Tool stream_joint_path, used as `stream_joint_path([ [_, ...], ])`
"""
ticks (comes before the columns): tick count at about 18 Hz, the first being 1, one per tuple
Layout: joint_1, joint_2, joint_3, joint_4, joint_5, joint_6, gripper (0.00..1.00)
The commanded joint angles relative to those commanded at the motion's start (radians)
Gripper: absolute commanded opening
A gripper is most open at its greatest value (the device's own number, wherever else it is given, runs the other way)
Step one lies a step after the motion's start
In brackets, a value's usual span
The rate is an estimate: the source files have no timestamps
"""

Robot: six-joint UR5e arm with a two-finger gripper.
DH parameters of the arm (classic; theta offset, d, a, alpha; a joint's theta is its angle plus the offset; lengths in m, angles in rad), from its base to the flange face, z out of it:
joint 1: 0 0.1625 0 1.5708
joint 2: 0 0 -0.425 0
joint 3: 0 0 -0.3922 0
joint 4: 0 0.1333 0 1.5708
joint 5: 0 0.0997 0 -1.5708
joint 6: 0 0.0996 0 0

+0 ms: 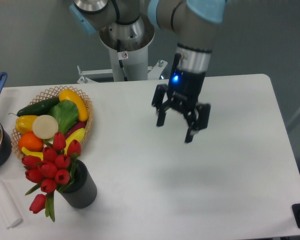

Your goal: Insert the flowers into the vase

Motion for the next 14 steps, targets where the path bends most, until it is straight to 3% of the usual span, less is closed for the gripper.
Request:
stream_joint_path([
  [4,0.002,0.031,0.04,-0.163,0.137,0.207,1.0],
  [6,0.014,0.037,0.052,-0.209,0.155,0.274,1.0],
  [10,0.083,0.071,0.054,-0.26,0.152,0.365,1.0],
  [14,0.087,0.069,0.063,-0.263,0.145,0.365,1.0],
])
